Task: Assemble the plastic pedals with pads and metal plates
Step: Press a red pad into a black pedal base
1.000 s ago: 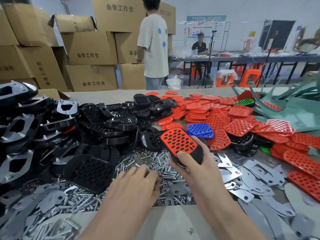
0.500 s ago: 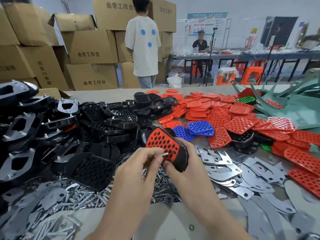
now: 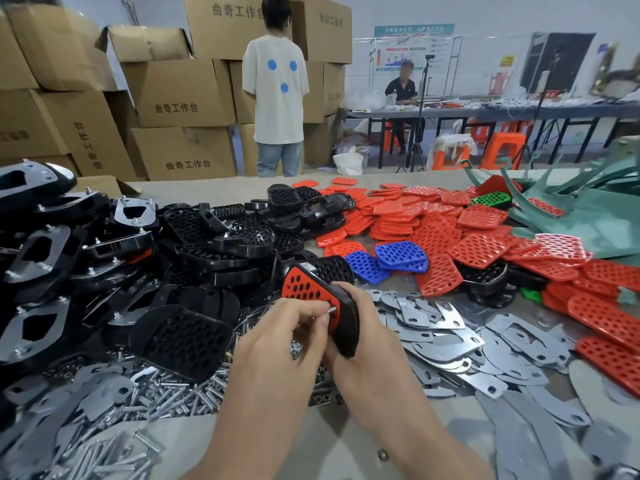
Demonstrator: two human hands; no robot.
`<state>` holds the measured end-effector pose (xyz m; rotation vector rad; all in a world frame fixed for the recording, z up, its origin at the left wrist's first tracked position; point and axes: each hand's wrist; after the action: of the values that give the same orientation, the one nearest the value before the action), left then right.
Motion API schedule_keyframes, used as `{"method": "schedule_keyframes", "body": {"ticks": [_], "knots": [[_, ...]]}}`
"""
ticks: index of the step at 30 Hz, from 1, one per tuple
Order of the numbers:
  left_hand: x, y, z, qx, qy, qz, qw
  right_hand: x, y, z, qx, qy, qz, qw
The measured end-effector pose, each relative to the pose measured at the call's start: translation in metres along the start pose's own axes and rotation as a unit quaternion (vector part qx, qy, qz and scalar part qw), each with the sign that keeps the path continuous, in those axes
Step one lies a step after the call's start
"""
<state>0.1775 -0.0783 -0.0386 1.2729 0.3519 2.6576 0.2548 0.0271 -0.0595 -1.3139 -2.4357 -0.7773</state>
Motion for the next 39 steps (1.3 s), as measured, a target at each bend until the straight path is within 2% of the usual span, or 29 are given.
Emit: {"method": "schedule_keyframes", "body": {"ticks": [3,8,15,20,22,25,33,39], "knots": [[-0.002,-0.003,0.001,0.019,-0.027,0.016,0.999,-0.003,-0.003,0.001,-0.021,0.026,0.004,0.999],[-0.003,-0.002,-0.003,-0.090,0.120,-0.018,0.989,-0.004,-0.002,0.000,-0.030,0.032,0.006,0.999],[0.000,0.000,-0.005,-0.101,0.138,-0.046,0.984,-0.006,0.000,-0.001,-0.037,0.018,-0.015,0.999],[0.009,0.005,0.000,-0.210,0.229,-0.111,0.944,-0.005,0.003,0.000,-0.031,0.024,-0.005,0.999],[0.010,0.007,0.000,-0.226,0.225,-0.133,0.938,-0.004,0.005,-0.001,-0.033,0.027,-0.004,0.999],[0.011,0.007,-0.002,-0.238,0.225,-0.126,0.936,-0.004,0.005,-0.004,-0.021,0.057,-0.004,0.998],[0.008,-0.001,-0.009,-0.157,0.261,-0.059,0.951,-0.007,-0.002,-0.007,-0.027,0.107,-0.045,0.993],[0.008,0.001,-0.007,-0.104,0.269,-0.031,0.957,-0.006,-0.001,-0.009,0.021,0.073,-0.029,0.997]]}}
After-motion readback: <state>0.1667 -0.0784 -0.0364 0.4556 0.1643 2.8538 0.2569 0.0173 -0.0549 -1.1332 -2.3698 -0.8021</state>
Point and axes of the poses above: each hand's wrist, its own x-axis towards the middle knuckle, its own y-axis out of the back of the hand, z = x × y, and after that the axes turned 13 degrees about z, right-handed
